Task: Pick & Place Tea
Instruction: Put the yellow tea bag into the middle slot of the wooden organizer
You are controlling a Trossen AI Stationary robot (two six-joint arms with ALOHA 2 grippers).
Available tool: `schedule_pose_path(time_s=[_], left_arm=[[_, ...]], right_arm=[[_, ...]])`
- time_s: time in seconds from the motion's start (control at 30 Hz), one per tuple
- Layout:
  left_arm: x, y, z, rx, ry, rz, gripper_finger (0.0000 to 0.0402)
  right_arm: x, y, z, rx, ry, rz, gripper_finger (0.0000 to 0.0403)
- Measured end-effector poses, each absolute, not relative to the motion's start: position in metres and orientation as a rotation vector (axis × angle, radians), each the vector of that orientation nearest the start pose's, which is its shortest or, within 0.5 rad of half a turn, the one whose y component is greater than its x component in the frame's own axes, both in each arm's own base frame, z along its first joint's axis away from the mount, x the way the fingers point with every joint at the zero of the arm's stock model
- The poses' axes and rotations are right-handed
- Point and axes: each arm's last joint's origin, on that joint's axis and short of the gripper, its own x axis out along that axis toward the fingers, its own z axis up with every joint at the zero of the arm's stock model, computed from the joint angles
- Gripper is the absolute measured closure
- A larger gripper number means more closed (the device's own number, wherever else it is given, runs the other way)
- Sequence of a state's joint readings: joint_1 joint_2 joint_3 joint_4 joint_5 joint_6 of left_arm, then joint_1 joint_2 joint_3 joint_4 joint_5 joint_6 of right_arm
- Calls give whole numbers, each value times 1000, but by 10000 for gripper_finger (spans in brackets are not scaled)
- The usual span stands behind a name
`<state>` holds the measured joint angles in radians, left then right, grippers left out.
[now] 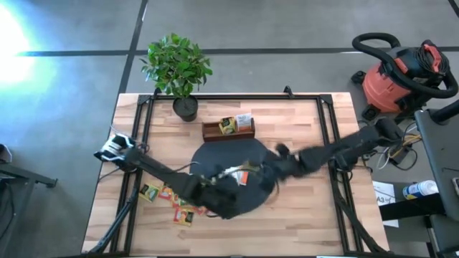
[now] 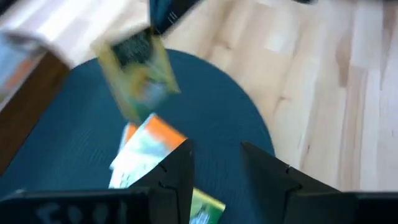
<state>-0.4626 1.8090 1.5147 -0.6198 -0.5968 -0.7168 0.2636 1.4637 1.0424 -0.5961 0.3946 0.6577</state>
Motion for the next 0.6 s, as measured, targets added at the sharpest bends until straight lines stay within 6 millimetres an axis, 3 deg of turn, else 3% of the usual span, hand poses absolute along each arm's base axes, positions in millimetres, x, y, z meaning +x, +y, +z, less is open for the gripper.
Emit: schedule_pose_path(time_s=[0.2, 0.33, 0.6], left_arm=[[300, -145, 267, -461, 545, 598, 298], [274, -133, 260, -549, 442, 689, 298], [243, -111, 267, -670, 255, 781, 299]], right_arm=[[305, -5, 267, 121, 890, -317, 395], [322, -44, 276, 58, 893, -247, 395], [366, -94, 261, -93, 963, -168, 395]])
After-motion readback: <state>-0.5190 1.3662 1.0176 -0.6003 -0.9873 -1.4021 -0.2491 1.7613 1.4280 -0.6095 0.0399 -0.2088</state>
